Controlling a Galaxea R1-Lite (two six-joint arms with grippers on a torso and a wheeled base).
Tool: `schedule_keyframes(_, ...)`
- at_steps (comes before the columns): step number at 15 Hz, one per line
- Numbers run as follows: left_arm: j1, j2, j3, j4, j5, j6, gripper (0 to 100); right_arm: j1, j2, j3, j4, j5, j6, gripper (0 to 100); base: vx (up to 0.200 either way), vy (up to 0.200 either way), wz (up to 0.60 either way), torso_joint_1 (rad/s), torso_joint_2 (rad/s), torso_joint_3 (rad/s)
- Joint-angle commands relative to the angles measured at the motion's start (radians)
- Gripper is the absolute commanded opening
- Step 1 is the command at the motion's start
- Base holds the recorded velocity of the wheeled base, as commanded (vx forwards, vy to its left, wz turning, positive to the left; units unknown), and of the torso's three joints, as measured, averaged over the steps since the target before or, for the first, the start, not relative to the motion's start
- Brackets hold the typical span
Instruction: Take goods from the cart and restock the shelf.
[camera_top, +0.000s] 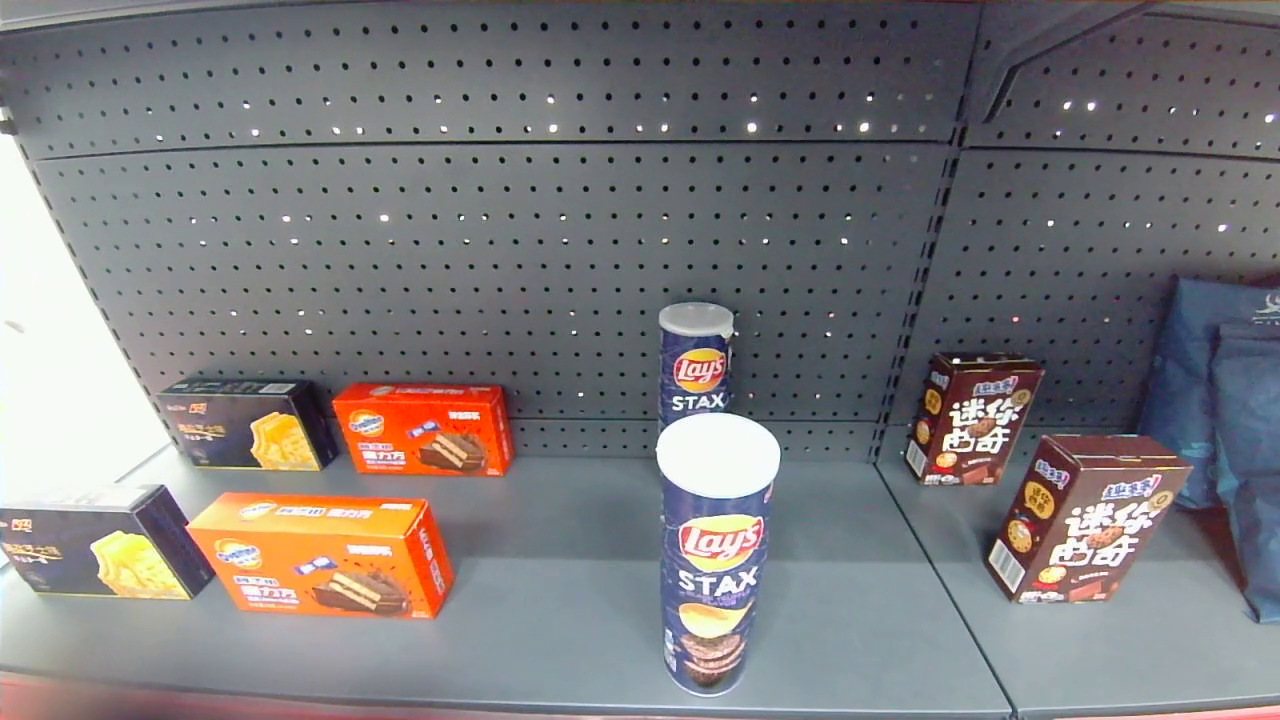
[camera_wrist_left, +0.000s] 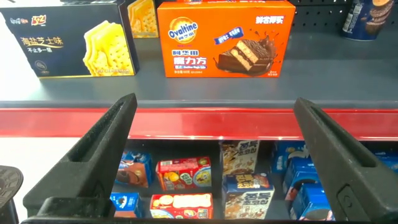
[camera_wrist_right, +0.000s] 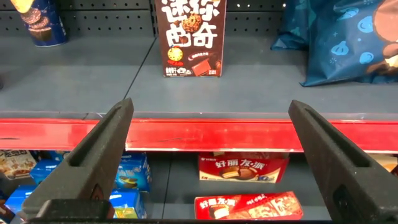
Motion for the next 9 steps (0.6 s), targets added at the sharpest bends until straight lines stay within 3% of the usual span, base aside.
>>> schedule_keyframes(1,0.000,0.001,0.000,0.000,0.000,0.000,100,0.000,0.001,0.000,0.000,0.000,-0.001,100,0.000,0.000,0.00,0.000,0.00,0.000)
schedule_keyframes(9,0.000,0.001,0.000,0.000,0.000,0.000,100,0.000,0.001,0.000,0.002,-0.001,-0.001,100,0.000,0.000,0.00,0.000,0.00,0.000)
